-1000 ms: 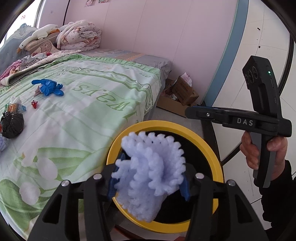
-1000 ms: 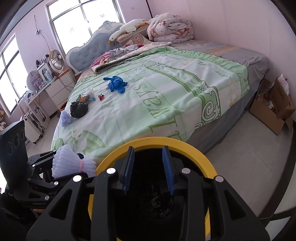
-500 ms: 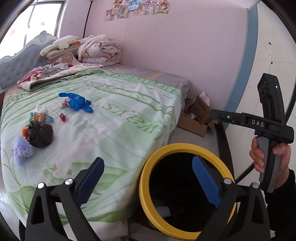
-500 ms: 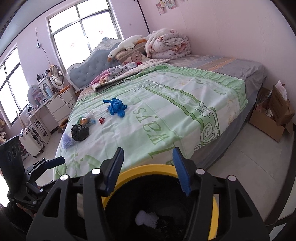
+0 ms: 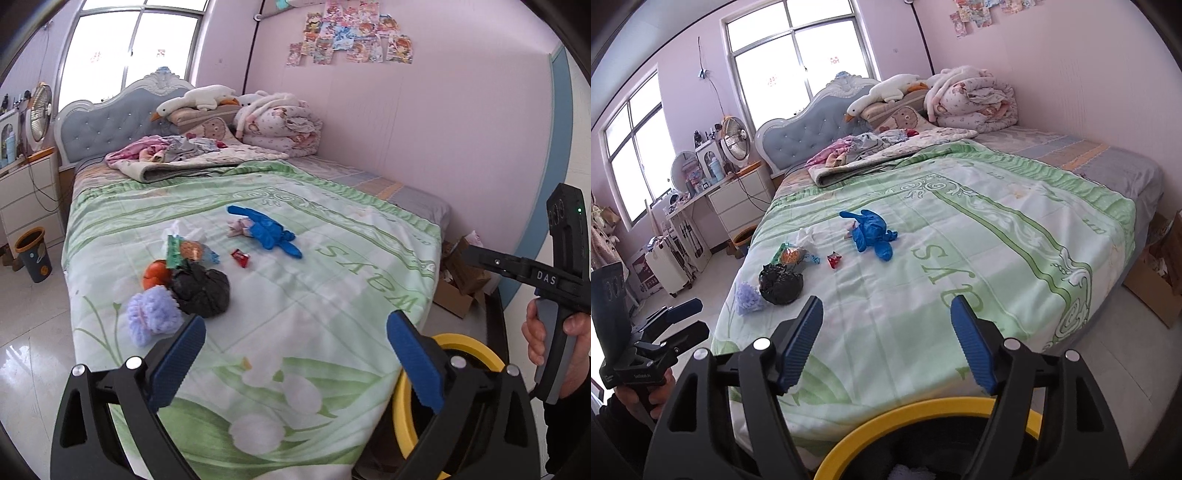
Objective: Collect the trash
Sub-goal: 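Grasp the blue rubber glove with the right tool while the left tool grasps the banded lavender puff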
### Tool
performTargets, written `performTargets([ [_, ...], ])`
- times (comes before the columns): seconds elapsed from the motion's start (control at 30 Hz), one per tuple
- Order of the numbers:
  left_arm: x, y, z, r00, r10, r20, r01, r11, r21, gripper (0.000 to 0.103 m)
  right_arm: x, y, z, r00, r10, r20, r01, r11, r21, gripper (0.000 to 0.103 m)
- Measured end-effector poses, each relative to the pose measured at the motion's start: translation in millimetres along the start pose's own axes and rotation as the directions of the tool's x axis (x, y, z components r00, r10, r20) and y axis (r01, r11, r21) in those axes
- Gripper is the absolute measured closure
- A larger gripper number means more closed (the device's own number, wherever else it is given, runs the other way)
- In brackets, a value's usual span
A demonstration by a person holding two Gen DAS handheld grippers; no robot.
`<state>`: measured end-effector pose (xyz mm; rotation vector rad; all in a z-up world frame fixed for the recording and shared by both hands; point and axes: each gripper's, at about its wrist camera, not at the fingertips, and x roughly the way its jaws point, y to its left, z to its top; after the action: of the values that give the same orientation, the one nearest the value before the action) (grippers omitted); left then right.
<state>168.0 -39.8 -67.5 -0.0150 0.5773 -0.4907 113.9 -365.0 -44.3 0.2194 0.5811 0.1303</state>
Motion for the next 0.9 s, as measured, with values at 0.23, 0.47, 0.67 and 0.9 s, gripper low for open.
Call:
performTargets([
  [0.23, 8, 55, 9, 0.996, 0.085, -0.001, -0.085, 0.994, -0.072, 0.008, 59, 29, 27, 1.0, 0.019, -0.016, -0.02, 0.997, -0.071, 0.031],
  [0.47, 23, 97, 9, 0.987, 0.162, -0.02, -0.164, 0.981, -0.1, 0.008, 126, 53, 44, 0.999, 0.003, -0.046, -0.01, 0.989, -0.148, 0.03],
  [0.67, 40, 121, 6, 0.982, 0.183, -0.052, -0.188, 0.974, -0.127, 0.008, 179, 61, 51, 0.997, -0.023, -0.078, 0.008, 0.982, -0.191, 0.03],
  [0.9, 62, 140, -1, 0.98, 0.175, -0.094, -0.189, 0.969, -0.159, 0.008, 234, 69, 55, 0.992, -0.051, -0.117, 0.023, 0.974, -0.227, 0.028],
])
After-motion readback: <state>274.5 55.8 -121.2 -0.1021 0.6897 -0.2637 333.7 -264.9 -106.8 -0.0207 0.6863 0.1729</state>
